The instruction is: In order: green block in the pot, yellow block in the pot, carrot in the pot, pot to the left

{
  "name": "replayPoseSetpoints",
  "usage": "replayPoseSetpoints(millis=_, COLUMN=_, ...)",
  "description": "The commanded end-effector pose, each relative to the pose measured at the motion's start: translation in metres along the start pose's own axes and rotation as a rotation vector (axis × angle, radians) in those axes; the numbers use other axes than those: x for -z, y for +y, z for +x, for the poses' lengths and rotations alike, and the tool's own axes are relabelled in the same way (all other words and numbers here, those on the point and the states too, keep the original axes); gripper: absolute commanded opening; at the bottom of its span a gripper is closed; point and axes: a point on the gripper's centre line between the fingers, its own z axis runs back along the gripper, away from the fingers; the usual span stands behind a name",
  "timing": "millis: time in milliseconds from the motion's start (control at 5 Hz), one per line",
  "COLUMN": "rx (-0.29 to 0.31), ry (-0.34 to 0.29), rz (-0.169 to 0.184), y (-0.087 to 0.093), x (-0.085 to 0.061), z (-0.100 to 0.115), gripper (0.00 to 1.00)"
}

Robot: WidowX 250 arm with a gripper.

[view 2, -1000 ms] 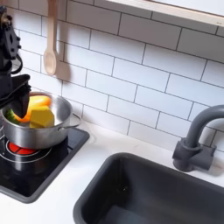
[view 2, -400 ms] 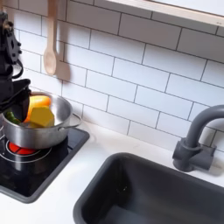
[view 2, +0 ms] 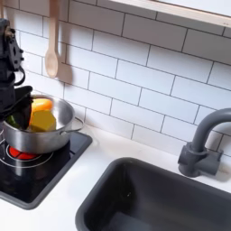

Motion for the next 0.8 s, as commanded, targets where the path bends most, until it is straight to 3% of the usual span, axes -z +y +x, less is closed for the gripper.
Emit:
replayPoseSetpoints(millis=0, rx=-0.016, ry=0.012, rz=0.002, y=0.0048, x=0.0048, z=-0.0026, gripper=0.00)
replayPoseSetpoints(millis=200, rx=-0.010, ry=0.012, rz=-0.014, y=0.0008, x=0.0059, z=-0.0051, gripper=0.00)
replayPoseSetpoints(millis=600, rx=-0.012, ry=0.013, rz=-0.012, y=0.0003, x=0.0048, z=-0.0023, gripper=0.00)
